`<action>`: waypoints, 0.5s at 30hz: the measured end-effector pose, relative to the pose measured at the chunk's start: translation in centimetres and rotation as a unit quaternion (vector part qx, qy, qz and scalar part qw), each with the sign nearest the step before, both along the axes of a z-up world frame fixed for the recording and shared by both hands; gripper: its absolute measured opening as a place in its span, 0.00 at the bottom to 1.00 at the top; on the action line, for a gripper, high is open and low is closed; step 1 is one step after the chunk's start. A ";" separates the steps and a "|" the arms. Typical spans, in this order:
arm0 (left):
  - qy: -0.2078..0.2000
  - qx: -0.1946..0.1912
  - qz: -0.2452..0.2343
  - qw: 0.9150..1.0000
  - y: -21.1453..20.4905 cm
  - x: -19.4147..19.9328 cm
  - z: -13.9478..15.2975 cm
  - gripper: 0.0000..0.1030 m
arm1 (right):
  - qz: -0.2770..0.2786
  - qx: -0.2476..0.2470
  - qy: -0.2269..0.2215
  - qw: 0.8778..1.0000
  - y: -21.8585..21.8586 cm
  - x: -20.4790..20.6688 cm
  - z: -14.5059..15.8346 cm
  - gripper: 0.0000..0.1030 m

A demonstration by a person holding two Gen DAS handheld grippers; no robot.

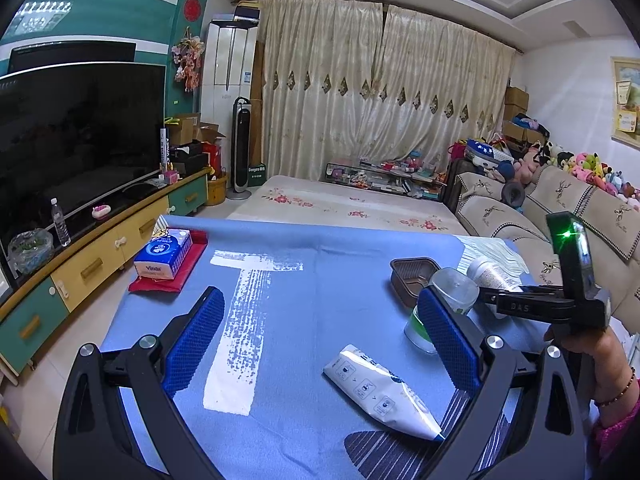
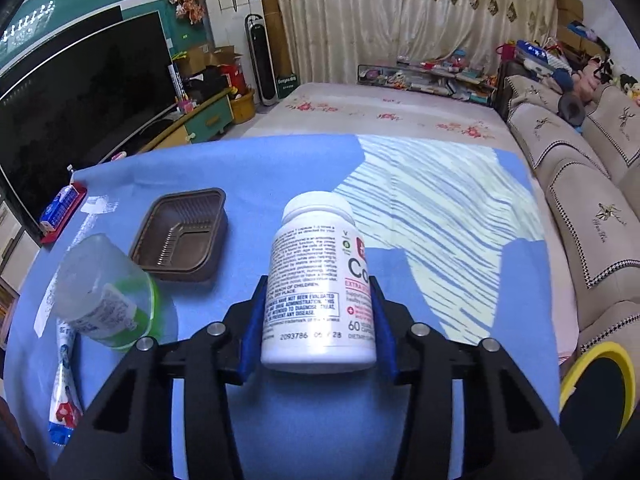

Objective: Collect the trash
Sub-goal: 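Carry the pill bottle over the bin and open the right gripper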

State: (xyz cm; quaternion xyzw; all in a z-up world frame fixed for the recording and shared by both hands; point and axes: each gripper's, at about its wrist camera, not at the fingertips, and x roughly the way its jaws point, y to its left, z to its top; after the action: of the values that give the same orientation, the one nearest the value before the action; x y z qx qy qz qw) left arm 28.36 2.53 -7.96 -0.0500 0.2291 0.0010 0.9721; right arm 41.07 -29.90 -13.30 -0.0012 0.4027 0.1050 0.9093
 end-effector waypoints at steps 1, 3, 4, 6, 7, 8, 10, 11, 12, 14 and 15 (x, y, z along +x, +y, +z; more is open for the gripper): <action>0.000 0.000 0.000 1.000 0.0 0.0 0.0 0.93 | -0.002 -0.002 -0.006 1.000 -0.1 -0.3 0.3 0.43; 0.000 0.000 -0.001 1.000 -0.1 0.0 0.0 0.93 | -0.007 -0.008 -0.029 1.000 -0.2 -1.4 1.5 0.43; 0.000 0.000 -0.001 1.000 -0.1 0.0 0.0 0.93 | -0.007 -0.008 -0.029 1.000 -0.2 -1.4 1.5 0.43; 0.000 0.000 -0.002 1.000 -0.2 0.0 -0.1 0.93 | -0.008 -0.004 -0.042 0.999 -0.3 -2.2 2.5 0.43; -0.001 0.001 -0.002 1.000 -0.3 0.0 0.0 0.93 | -0.010 -0.006 -0.049 0.999 -0.4 -2.6 3.1 0.43; -0.001 0.001 -0.003 1.000 -0.2 0.0 0.0 0.93 | -0.011 -0.008 -0.054 0.998 -0.4 -2.9 3.5 0.43; -0.003 0.001 -0.004 1.000 -0.3 -0.1 0.0 0.93 | -0.011 -0.014 -0.076 0.997 -0.7 -4.2 5.4 0.43; -0.004 0.002 -0.004 1.000 -0.3 -0.2 0.0 0.93 | -0.011 -0.014 -0.076 0.997 -0.7 -4.2 5.4 0.43; -0.005 0.003 -0.004 1.000 -0.4 -0.2 0.0 0.93 | -0.014 -0.017 -0.086 0.996 -0.9 -4.8 6.1 0.43; -0.004 0.003 -0.004 1.000 -0.5 -0.3 0.0 0.93 | -0.017 -0.018 -0.103 0.994 -1.5 -5.9 7.3 0.43; -0.003 0.001 -0.005 1.000 -0.5 -0.3 0.0 0.93 | -0.020 -0.017 -0.112 0.993 -2.8 -7.1 8.1 0.43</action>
State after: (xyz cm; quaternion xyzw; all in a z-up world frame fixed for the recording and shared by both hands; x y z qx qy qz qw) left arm 28.02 2.06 -7.97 -0.0476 0.2265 -0.0034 0.9728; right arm 33.97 -32.75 -5.23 -0.0200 0.3002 0.0788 0.9504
